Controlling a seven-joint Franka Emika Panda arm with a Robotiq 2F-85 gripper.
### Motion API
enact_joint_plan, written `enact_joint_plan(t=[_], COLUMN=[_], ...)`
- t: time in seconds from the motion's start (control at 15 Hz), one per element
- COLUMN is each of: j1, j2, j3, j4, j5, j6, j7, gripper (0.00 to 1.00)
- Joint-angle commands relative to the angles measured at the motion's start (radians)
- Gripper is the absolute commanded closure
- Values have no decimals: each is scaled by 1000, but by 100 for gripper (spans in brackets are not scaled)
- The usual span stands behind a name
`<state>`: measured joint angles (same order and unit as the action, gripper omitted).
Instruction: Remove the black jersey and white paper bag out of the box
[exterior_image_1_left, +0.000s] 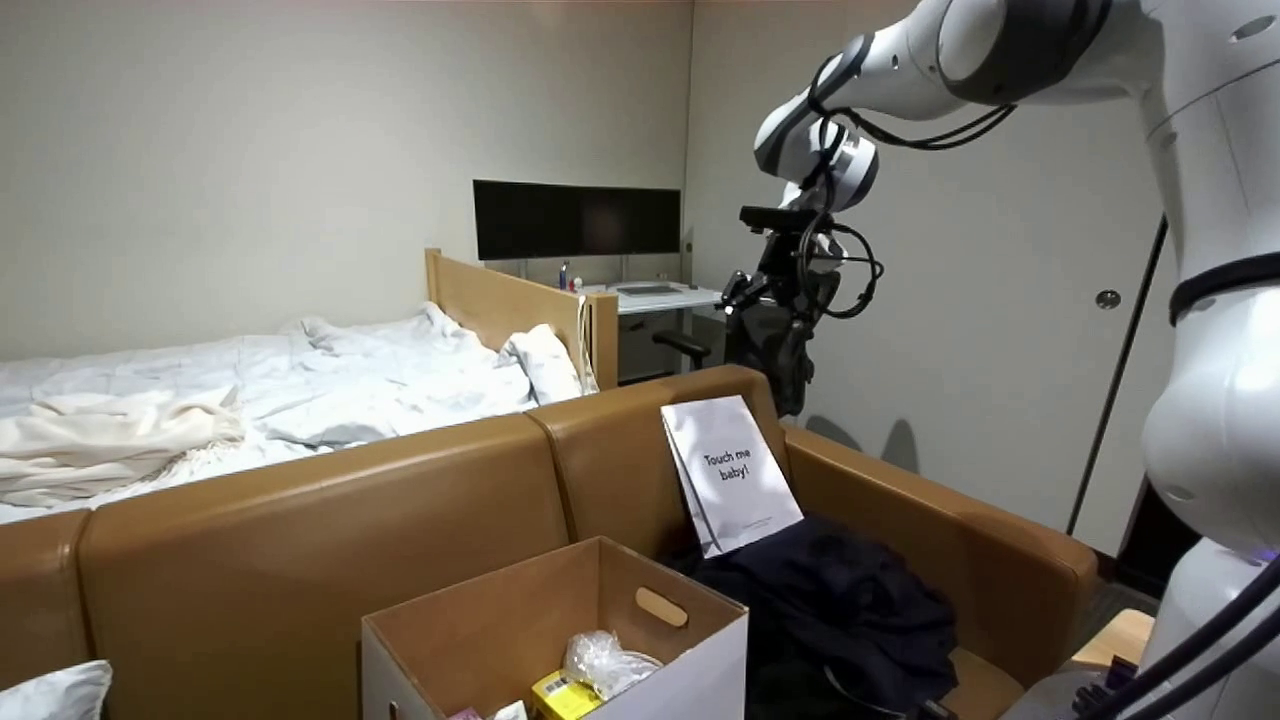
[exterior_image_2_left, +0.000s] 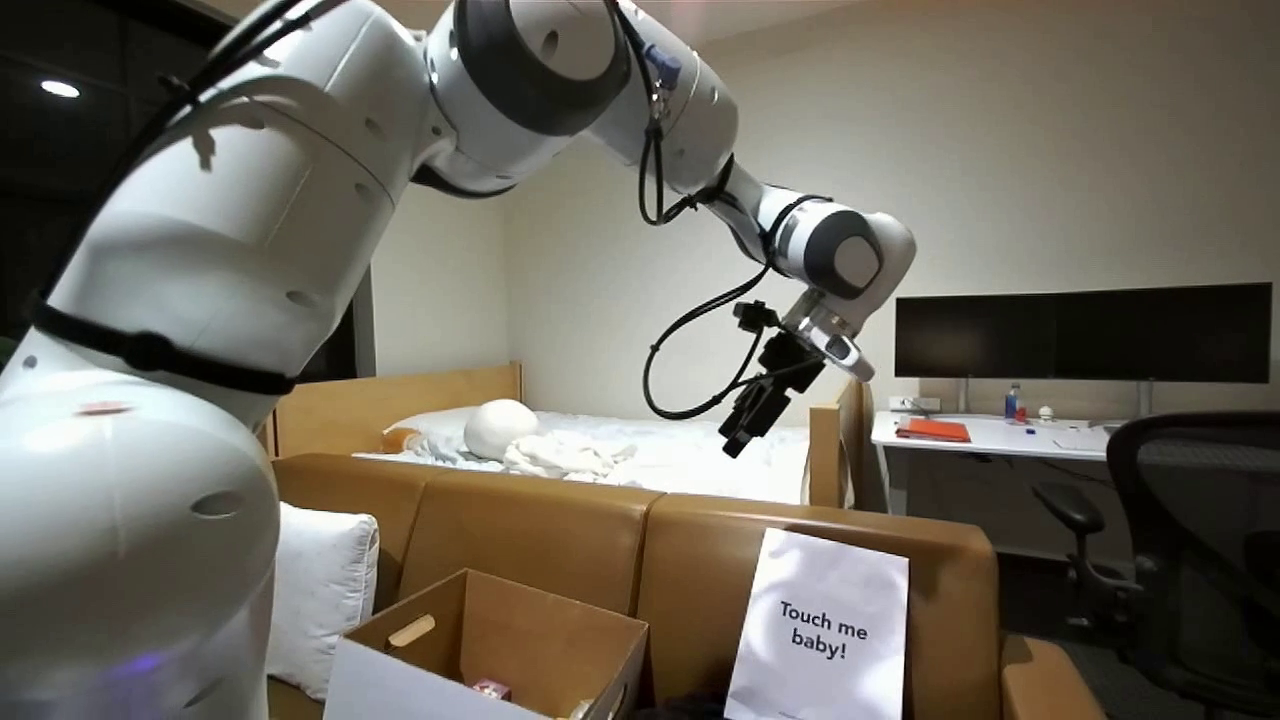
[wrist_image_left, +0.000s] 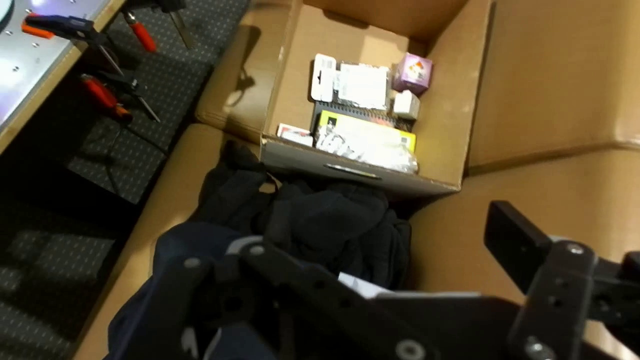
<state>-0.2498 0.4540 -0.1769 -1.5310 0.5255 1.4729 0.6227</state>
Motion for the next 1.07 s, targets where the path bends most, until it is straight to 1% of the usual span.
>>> enact_joint_plan(t=[0.0, 0.2, 0.27, 0.4, 0.53, 0.67, 0.8, 1.0], j1=[114, 244, 288, 367, 432, 486, 530, 575], j2=[-115, -161, -177, -200, -239, -266, -280, -293], j3=[30, 65, 79, 110, 151, 193, 230, 269], j4=[-203, -307, -338, -388, -453, -505, -544, -594], j5=[-108, -227, -257, -320, -364, -427, -514, -659], j6=[25, 86, 115, 196, 325, 435, 523, 659], j7=[-43, 32, 82, 197, 287, 360, 432, 557], gripper=[0, 0, 0, 0, 0, 0, 0, 0])
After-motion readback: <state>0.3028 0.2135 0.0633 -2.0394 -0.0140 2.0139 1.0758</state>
